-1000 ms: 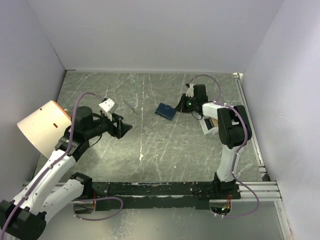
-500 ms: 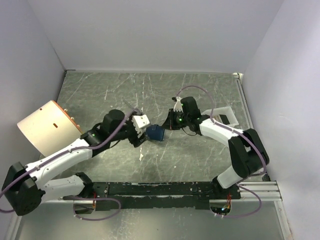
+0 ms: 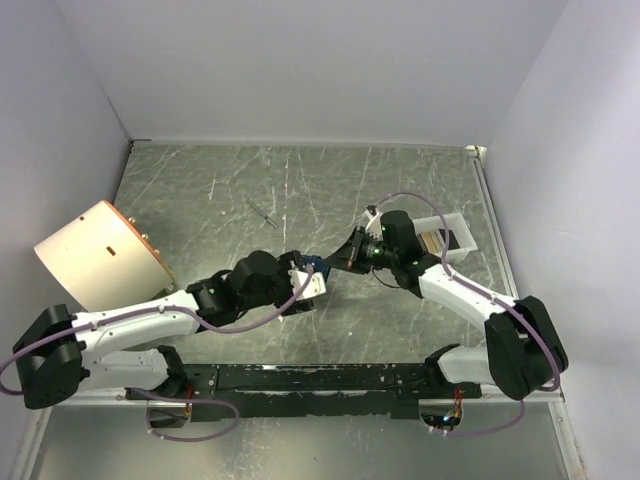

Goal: Put the credit cards into the card holder
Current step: Pick up the card holder from the center of the board.

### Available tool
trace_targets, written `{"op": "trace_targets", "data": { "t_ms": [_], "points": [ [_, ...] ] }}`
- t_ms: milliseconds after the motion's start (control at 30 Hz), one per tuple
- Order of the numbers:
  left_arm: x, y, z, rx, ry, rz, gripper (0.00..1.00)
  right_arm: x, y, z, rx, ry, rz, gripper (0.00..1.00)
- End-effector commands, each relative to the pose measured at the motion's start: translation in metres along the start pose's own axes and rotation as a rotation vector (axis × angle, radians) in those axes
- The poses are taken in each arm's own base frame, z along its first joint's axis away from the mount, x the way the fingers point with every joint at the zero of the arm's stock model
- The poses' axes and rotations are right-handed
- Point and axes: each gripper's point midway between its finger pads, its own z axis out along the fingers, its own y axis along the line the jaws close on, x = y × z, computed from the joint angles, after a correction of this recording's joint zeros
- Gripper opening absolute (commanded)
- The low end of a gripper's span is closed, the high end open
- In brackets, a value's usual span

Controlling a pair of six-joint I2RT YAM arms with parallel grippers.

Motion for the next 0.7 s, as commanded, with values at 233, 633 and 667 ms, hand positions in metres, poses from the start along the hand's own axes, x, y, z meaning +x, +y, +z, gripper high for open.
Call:
{"op": "trace_targets", "data": {
  "t_ms": [233, 633, 667],
  "points": [
    [-0.009, 0.014, 0.019, -0.239, -0.028, 0.067, 0.86, -0.009, 0.042, -0.016, -0.168, -0.07, 0.187, 0.0],
    [-0.014, 0.021, 0.025, -0.378, -0.032, 0.095, 0.77, -0.005, 0.047, -0.024, -0.209, -0.077, 0.24, 0.0],
    [-0.015, 0.022, 0.025, -0.384, -0.034, 0.091, 0.74, -0.004, 0.047, -0.024, -0.208, -0.078, 0.244, 0.0]
  ]
}}
